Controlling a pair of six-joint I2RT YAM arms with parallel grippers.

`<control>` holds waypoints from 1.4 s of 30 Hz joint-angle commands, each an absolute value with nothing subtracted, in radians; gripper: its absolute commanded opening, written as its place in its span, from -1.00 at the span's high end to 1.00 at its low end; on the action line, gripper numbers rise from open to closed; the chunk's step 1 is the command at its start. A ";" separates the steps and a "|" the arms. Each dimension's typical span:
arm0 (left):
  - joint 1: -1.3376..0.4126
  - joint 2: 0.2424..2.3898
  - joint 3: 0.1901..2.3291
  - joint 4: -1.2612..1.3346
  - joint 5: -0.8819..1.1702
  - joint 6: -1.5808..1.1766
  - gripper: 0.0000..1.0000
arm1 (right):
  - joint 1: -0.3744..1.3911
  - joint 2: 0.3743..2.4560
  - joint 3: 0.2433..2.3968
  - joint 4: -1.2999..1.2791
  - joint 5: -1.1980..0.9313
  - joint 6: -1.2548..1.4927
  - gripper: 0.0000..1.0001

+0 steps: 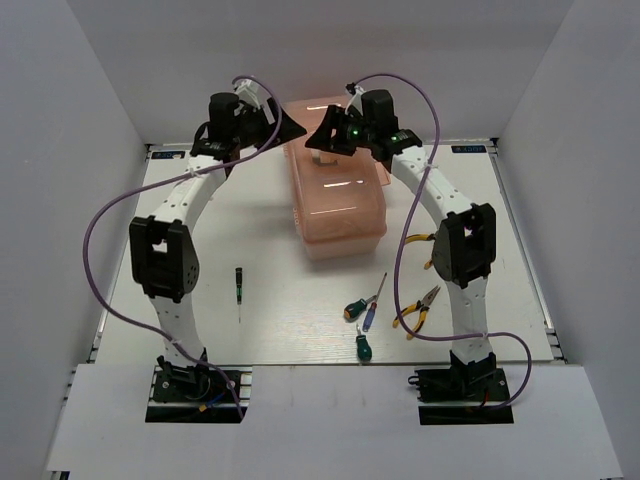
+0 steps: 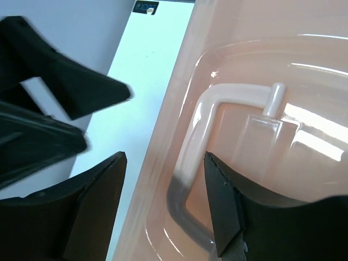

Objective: Sort the tools into containers

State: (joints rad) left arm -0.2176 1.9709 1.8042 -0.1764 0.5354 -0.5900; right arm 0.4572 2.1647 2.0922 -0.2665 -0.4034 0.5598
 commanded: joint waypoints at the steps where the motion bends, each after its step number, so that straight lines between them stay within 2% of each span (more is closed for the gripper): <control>1: -0.209 1.816 1.749 -0.202 0.390 -0.542 -0.76 | 0.468 2.171 2.123 -0.324 -0.333 0.471 -0.31; 14: -0.199 1.677 1.678 -0.193 0.284 -0.532 -0.83 | 0.538 2.186 2.171 -0.475 -0.143 0.367 -0.34; 23: -0.199 1.715 1.646 -0.086 0.419 -0.598 -0.83 | 0.534 2.184 2.123 -0.388 -0.345 0.517 -0.34; 29: -0.199 1.821 1.764 -0.040 0.566 -0.663 -0.83 | 0.512 2.186 2.148 -0.328 -0.437 0.589 -0.31; 35: -0.199 1.943 1.920 -0.141 0.626 -0.673 -0.83 | 0.497 2.171 2.134 -0.281 -0.508 0.640 -0.28; 42: -0.199 1.982 1.940 -0.209 0.626 -0.683 -0.83 | 0.477 2.172 2.125 -0.216 -0.572 0.701 -0.28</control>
State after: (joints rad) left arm -0.2012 1.9930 1.8965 -0.1780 0.5949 -0.6739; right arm 0.4606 2.1738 2.1239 -0.3080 -0.4557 0.6380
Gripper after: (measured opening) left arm 0.913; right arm 0.645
